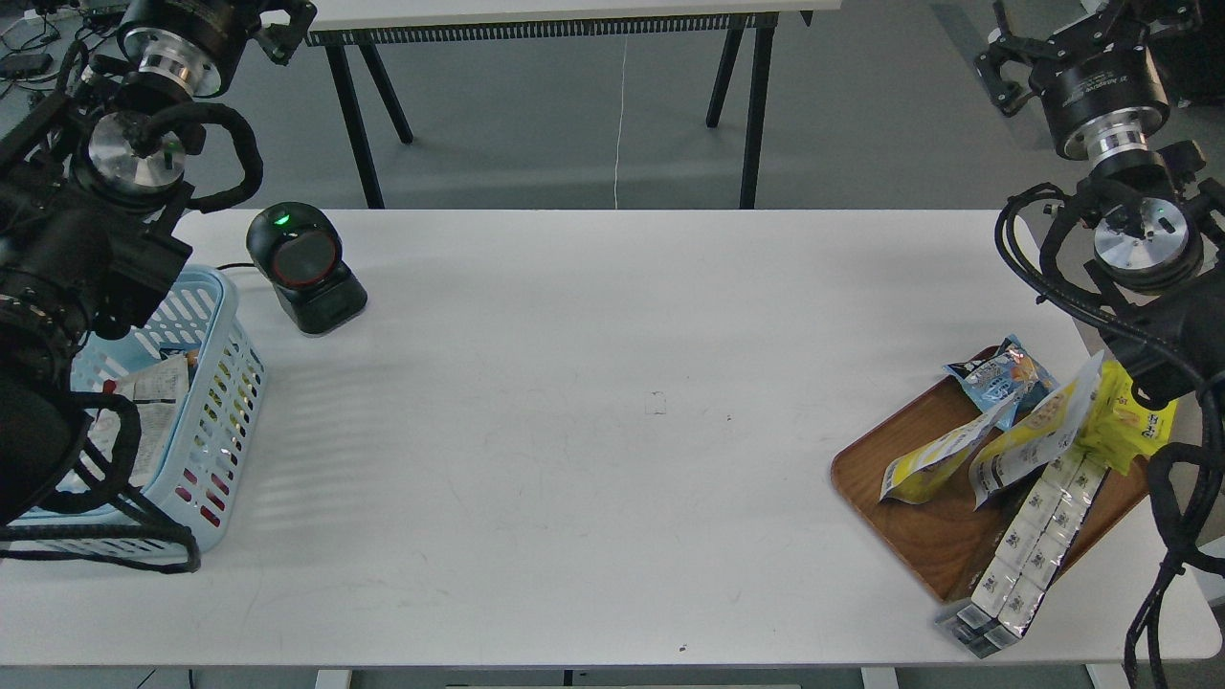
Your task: Scan snack and place in basket
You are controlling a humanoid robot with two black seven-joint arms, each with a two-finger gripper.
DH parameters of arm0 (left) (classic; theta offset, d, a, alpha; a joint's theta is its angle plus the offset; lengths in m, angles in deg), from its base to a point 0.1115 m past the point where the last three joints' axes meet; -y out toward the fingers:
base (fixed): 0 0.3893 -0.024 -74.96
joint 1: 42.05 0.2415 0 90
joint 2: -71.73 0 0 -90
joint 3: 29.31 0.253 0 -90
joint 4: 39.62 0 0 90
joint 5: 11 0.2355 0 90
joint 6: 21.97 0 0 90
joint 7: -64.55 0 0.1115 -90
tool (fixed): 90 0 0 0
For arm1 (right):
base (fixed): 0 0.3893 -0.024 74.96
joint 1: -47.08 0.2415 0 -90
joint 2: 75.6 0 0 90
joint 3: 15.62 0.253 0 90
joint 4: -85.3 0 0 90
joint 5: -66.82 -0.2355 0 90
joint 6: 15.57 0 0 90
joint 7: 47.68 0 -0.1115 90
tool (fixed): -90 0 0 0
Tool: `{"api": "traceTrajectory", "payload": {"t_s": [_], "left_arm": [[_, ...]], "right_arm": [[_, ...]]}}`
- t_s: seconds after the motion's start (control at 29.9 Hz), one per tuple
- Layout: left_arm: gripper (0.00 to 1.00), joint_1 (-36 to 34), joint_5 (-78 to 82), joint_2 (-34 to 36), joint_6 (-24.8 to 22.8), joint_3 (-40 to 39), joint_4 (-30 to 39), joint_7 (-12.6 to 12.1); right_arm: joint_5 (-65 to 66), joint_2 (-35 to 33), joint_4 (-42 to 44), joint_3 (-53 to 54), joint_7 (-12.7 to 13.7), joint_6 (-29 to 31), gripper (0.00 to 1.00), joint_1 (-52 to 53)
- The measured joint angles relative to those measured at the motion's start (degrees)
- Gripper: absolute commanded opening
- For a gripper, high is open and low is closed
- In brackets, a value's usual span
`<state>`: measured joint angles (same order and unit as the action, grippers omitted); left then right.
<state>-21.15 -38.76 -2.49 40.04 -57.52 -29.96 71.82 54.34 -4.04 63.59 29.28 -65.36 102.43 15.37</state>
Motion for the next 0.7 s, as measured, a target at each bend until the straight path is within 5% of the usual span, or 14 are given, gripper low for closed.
{"api": "traceTrajectory", "payload": {"t_s": [0.33,0.7], "left_arm": [[1.00,-0.17,-0.02,-0.08,0.00,-0.07,0.00,-0.03],[1.00,-0.08,-0.02,0.35,0.00,0.08,0.00,-0.53]], "right_arm": [[0.41,-1.09,-0.39,-1.39,0.01,0.00,1.00,2.31],[9.55,-7.06,-8.94,-30.94,-0.94,0.00,0.99,19.87]]}}
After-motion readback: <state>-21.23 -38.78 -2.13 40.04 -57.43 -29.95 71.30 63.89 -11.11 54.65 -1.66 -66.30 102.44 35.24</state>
